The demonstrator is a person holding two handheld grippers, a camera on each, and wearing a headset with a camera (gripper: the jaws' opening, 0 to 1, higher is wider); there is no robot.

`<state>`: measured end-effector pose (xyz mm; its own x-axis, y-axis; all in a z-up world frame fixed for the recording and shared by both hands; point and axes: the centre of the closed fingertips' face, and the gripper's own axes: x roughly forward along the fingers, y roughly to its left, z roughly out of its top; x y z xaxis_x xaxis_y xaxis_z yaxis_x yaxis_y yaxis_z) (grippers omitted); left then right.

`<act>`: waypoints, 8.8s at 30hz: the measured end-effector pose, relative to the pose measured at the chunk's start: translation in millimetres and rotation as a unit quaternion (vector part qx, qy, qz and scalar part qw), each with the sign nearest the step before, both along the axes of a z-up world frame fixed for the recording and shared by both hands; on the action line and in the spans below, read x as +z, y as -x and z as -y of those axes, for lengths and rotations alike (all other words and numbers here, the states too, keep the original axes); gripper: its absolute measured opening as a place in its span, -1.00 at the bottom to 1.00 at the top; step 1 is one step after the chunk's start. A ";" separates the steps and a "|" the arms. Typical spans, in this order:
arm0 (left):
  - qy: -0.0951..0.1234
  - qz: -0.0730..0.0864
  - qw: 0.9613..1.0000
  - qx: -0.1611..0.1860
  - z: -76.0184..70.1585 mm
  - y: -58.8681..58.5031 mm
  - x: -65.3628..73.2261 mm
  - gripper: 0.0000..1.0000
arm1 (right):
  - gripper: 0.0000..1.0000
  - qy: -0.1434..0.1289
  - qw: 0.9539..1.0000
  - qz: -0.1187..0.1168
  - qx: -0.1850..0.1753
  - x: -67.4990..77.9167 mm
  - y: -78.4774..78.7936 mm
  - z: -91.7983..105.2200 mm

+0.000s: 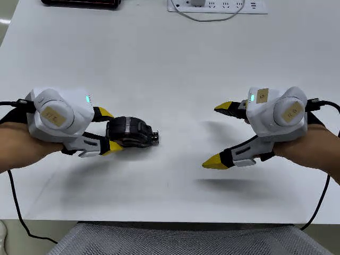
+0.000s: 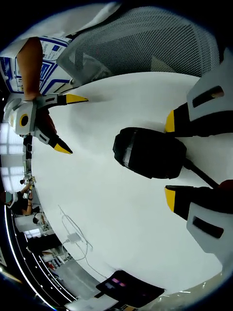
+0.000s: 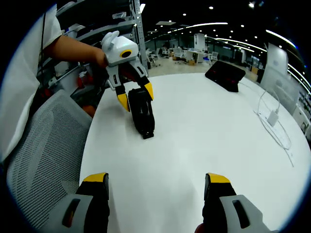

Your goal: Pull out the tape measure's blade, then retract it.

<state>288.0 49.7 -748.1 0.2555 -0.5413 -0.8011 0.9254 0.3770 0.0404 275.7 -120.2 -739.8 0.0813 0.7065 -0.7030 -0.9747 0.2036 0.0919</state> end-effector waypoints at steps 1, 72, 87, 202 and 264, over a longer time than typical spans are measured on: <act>-0.001 0.000 1.000 -0.003 0.3 0.8 -0.1 -0.34 | 0.58 0.000 1.000 0.000 0.001 -0.2 -0.1 -0.4; -0.031 0.016 0.996 -0.080 3.8 2.6 -5.4 -0.51 | -0.43 -0.046 0.995 0.027 0.079 -30.7 -2.1 -96.1; -0.029 0.013 0.997 -0.075 3.8 2.8 -6.0 -0.50 | -0.69 -0.054 0.994 0.035 0.089 -33.0 -3.9 -105.1; -0.035 0.011 0.997 -0.068 3.2 3.1 -5.9 -0.51 | -0.83 0.003 0.994 0.046 0.103 -34.5 -1.9 -27.2; -0.038 0.012 0.997 -0.059 3.9 3.5 -5.8 -0.51 | -0.84 0.043 0.995 0.034 0.083 -33.5 -2.7 42.5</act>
